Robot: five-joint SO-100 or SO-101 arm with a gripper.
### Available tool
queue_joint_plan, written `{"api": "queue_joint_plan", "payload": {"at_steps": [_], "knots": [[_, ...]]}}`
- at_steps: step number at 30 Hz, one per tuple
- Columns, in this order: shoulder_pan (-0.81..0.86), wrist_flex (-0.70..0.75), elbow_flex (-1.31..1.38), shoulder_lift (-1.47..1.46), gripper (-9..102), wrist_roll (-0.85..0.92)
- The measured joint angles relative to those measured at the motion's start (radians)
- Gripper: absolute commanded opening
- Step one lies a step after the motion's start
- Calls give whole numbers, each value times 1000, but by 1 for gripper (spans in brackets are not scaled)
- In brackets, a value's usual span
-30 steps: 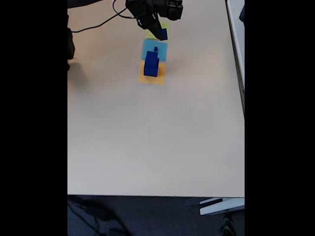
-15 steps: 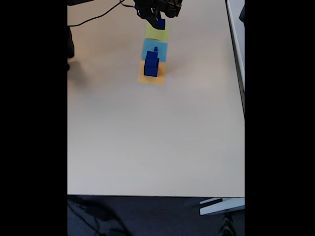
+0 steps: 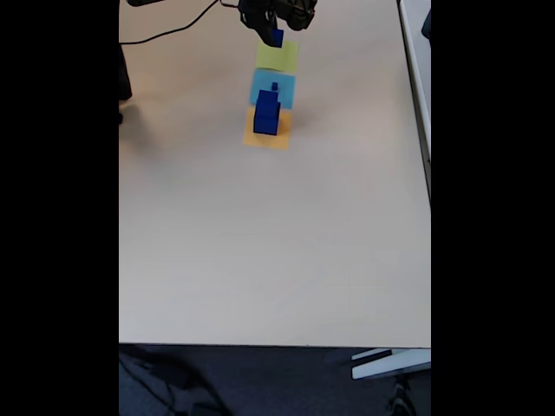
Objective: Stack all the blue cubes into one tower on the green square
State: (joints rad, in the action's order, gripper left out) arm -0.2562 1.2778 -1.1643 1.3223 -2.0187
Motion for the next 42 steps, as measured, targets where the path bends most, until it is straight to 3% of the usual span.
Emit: {"api": "queue_joint_plan", "payload": {"at_steps": [42], "knots": [[-130, -150, 163, -382, 0, -84]]}}
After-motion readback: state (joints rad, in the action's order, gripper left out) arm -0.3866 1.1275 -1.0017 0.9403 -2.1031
